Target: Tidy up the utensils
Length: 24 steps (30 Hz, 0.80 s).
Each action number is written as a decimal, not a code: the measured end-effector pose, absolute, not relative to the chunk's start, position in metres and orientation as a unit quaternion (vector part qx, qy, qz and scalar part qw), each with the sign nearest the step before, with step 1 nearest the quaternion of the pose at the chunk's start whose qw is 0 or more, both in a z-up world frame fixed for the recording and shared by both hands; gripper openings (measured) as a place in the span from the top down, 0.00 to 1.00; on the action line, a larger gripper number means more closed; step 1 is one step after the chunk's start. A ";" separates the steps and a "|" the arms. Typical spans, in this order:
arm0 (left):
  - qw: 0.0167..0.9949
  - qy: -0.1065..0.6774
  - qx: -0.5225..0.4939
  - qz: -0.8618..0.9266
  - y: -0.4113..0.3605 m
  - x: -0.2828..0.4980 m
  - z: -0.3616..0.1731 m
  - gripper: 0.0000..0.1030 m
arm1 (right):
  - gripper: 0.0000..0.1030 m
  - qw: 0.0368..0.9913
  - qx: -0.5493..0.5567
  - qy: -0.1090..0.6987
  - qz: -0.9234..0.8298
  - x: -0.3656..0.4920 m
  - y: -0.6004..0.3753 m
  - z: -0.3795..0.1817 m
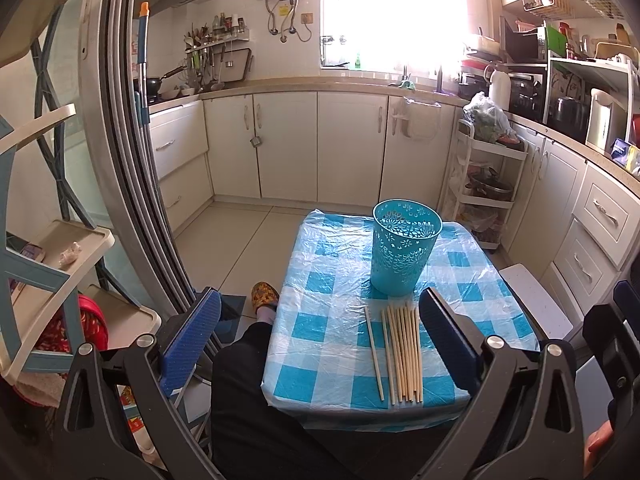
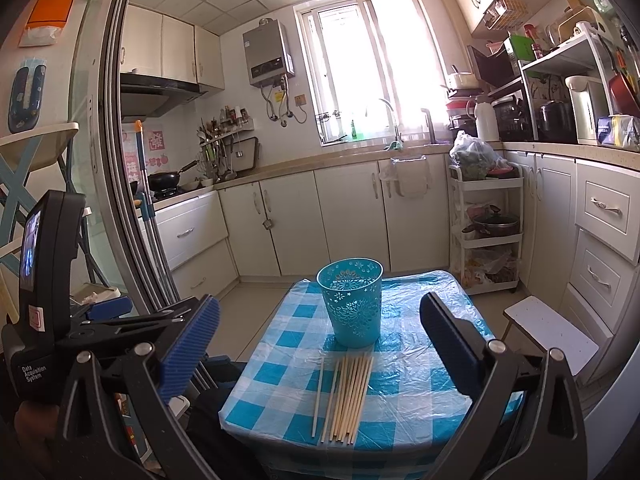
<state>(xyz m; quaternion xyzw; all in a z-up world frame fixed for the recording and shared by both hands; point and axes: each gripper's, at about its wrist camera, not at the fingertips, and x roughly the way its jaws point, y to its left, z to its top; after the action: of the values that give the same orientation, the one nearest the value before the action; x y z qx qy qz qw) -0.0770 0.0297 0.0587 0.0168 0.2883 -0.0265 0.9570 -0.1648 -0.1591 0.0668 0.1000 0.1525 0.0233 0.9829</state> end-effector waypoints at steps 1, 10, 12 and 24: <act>0.957 0.288 0.017 -0.026 0.030 -0.077 0.058 0.07 | 0.07 0.983 0.100 0.153 0.023 -0.165 -0.159 0.067; 0.957 0.288 0.017 -0.027 0.029 -0.077 0.057 0.07 | 0.07 0.983 0.100 0.155 0.023 -0.164 -0.158 0.067; 0.957 0.289 0.016 -0.027 0.029 -0.077 0.059 0.07 | 0.07 0.983 0.100 0.154 0.023 -0.165 -0.158 0.067; 0.955 0.297 0.014 -0.027 0.025 -0.069 0.055 0.07 | 0.07 0.981 0.101 0.163 0.023 -0.161 -0.160 0.064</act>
<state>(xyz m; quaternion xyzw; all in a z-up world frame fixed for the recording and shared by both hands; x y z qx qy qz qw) -0.0688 0.0254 0.0552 0.0144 0.2966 -0.0273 0.9545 -0.1606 -0.1597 0.0645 0.1006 0.1625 0.0234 0.9813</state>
